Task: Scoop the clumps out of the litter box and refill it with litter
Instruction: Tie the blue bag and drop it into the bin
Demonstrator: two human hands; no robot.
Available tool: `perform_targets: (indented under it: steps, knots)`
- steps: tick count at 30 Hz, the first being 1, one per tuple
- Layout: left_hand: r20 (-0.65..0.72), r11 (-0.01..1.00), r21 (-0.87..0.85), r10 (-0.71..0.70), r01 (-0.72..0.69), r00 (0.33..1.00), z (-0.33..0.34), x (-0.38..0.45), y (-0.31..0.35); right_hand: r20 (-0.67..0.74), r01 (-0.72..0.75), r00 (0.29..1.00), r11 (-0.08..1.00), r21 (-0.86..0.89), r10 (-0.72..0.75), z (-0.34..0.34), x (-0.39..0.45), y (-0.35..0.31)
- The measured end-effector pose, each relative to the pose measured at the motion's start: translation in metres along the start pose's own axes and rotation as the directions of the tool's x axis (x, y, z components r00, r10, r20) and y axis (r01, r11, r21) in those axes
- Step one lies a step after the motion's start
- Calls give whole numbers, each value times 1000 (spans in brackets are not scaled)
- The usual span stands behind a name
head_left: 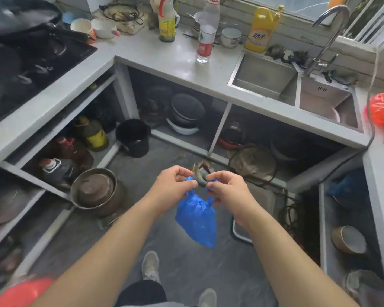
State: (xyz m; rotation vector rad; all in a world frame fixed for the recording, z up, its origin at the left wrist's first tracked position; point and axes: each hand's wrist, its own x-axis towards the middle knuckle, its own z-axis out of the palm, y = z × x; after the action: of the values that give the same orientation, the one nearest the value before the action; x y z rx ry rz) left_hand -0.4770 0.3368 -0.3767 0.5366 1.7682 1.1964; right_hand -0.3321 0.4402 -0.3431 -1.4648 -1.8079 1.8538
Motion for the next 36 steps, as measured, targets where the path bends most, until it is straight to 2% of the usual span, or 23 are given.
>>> perform_targets:
  steps: [6,11,20,26,30,36]
  knots:
    - [53,996,-81,-31,35,998,-65,38,7,31,32,999,994,-100,-29,66,42,-42]
    - [-7,990,-138,-42,40,999,-101,70,20,134,71,990,973,-219,-42,93,79,-73]
    - [-46,997,-48,-60,58,997,-130,153,28,305,49,952,974,-220,21,110,177,-102]
    - [-154,991,28,-123,129,980,-148,231,49,319,33,947,982,-184,28,111,269,-124]
    - [-216,985,102,-113,138,970,-164,281,63,350,31,935,968,-248,60,114,323,-142]
    - [-290,983,59,-149,173,945,-198,329,67,279,-31,952,948,-318,125,131,381,-155]
